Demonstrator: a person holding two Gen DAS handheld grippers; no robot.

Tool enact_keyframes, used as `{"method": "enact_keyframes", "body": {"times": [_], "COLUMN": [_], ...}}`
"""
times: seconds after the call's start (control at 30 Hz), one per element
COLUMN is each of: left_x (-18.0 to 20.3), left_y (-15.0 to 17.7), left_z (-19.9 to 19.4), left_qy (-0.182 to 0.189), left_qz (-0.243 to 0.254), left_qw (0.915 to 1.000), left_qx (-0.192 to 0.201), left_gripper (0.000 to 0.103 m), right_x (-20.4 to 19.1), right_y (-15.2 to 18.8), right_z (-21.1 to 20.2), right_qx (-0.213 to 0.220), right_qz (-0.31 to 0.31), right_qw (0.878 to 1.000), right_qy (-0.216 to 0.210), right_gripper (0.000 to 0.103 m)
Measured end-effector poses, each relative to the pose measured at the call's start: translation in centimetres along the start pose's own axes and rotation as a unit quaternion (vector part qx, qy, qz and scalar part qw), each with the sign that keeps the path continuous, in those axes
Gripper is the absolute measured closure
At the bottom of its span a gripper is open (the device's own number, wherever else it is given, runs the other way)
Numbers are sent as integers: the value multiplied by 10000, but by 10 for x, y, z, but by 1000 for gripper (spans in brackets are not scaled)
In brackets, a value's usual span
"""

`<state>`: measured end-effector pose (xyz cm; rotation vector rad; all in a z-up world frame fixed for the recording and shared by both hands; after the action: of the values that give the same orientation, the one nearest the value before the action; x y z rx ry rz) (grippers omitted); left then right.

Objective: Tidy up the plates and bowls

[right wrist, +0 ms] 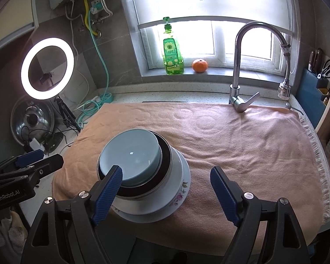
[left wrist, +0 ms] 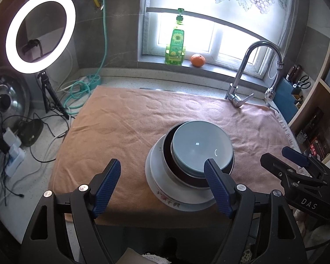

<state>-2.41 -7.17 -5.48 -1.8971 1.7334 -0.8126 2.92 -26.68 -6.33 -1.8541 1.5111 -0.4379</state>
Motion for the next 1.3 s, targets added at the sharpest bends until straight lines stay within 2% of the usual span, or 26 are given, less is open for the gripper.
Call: {"method": "enact_keyframes", "body": {"times": [1.3], "left_x": [-3], "left_y": [1], "left_z": [-5], "left_qy": [16], "left_qz": [-18], "left_qw": [9999], "left_qx": [97], "left_gripper": [25], "right_x": [-5], "right_y": [5], "right_z": [3], "right_qx": [-106], "right_qz": [33], "right_qw": [9999], "right_qy": [45], "right_gripper": [23]}}
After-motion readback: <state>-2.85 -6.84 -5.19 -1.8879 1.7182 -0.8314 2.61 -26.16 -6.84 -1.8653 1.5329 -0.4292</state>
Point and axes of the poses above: each gripper's, at about its wrist camera, not at the fingertips, and z roughly the way its jaws point, x to its right, y to its underside, the point moved 2 cm from there along z, roughly the way its jaws point, and after that the axes turned 2 degrees about y, right-handed, at the moved point
